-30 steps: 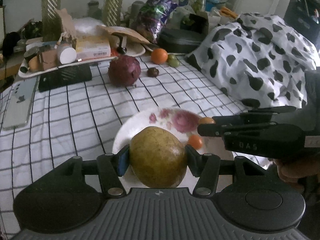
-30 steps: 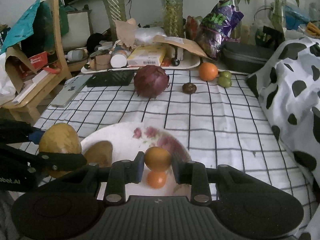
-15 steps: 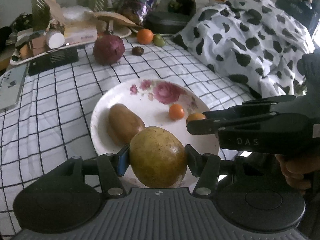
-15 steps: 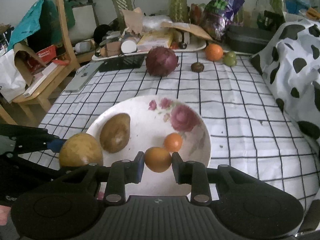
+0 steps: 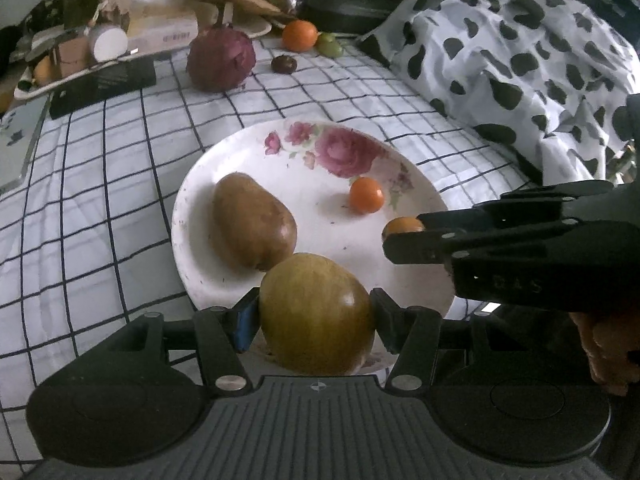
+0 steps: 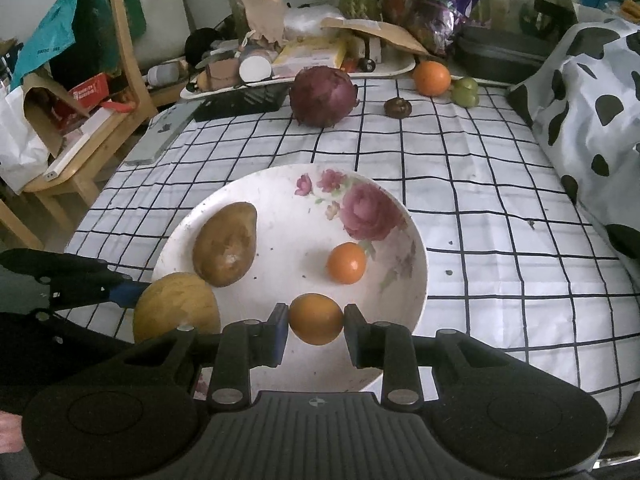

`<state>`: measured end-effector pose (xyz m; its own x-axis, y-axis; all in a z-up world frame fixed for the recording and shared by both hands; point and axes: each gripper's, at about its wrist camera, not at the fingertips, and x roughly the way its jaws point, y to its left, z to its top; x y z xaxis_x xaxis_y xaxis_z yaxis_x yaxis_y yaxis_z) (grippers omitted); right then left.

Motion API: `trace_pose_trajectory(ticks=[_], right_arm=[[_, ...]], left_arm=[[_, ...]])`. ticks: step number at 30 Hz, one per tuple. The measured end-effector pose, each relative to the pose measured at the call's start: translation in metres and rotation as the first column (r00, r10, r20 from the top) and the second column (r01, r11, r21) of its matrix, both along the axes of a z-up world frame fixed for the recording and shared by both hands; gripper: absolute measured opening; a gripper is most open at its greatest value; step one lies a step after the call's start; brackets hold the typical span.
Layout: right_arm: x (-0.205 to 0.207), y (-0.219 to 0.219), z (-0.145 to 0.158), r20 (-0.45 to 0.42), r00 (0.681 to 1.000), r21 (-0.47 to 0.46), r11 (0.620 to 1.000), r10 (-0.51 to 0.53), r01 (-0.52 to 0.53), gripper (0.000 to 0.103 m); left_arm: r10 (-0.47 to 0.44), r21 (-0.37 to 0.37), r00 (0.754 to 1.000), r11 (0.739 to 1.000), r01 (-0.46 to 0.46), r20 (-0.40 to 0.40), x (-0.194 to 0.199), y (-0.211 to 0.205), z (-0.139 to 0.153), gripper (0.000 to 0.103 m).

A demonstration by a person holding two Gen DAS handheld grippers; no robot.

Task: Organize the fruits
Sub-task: 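Lower the yellow fruit onto the plate and open the left tool while the right tool releases its orange fruit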

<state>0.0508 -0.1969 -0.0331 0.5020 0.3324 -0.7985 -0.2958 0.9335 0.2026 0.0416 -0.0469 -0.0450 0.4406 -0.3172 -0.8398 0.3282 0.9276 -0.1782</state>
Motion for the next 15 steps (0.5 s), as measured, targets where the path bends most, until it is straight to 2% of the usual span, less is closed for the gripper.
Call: trace_pose_trajectory(ticks=[2,15], right_arm=[[0.000,-0.001,-0.001,-0.004,1.000,0.000,1.000,-0.002,0.002,0.031],[0.002,-0.004,-0.002,-0.011,1.000,0.005,1.000,-0.019,0.019,0.031]], left_arm=[[0.009,0.024,1.000,1.000,-0.009,0.001,0.001,-0.001,-0.001,0.070],[0.005,-0.016,0.999,1.000,-0.004,0.033,-0.003,0.001,0.011,0.074]])
